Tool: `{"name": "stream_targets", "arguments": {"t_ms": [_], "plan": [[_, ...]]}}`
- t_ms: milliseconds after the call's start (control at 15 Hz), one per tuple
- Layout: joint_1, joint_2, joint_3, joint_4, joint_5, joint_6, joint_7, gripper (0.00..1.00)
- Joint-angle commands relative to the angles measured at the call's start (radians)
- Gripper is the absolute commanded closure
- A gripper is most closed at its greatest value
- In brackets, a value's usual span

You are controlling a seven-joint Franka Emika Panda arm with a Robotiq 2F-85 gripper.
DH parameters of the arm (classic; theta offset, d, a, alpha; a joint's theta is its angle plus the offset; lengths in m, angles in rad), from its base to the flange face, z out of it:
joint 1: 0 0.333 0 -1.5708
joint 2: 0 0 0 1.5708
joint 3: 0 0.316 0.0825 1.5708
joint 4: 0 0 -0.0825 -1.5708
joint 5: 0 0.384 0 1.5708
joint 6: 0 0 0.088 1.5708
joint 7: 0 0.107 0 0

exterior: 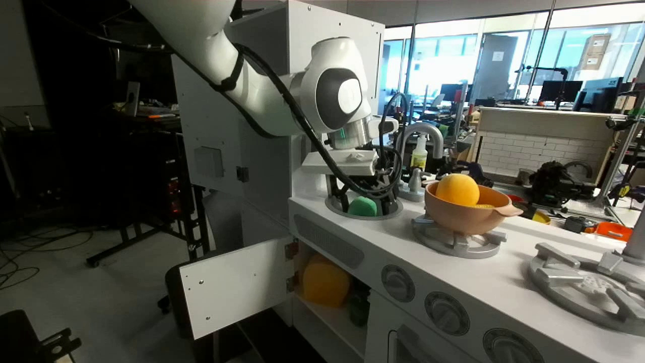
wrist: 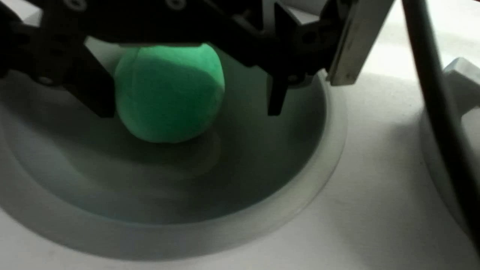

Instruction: Put the green pepper and green plushy in the open cabinet

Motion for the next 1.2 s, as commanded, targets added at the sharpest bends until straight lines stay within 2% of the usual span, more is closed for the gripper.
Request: {"name": "stream_targets", "arguments": {"t_ms": [0, 67, 333, 533, 733, 1133], "plan": [[-0.001, 0.069, 0.0, 0.122, 0.006, -0.06, -0.004, 0.25], [-0.001, 0.077, 0.0, 0.137, 0.006, -0.063, -0.005, 0.26], [-0.005, 0.111, 0.002, 0.188, 0.007, -0.082, -0.011, 0.58], [-0.006, 0.129, -0.001, 0.217, 0.006, -0.096, -0.013, 0.77], [-0.015, 0.077, 0.003, 0.176, 0.005, -0.125, -0.032, 0.95], [-0.088, -0.096, 0.026, -0.007, 0.018, -0.088, -0.14, 0.94]]}}
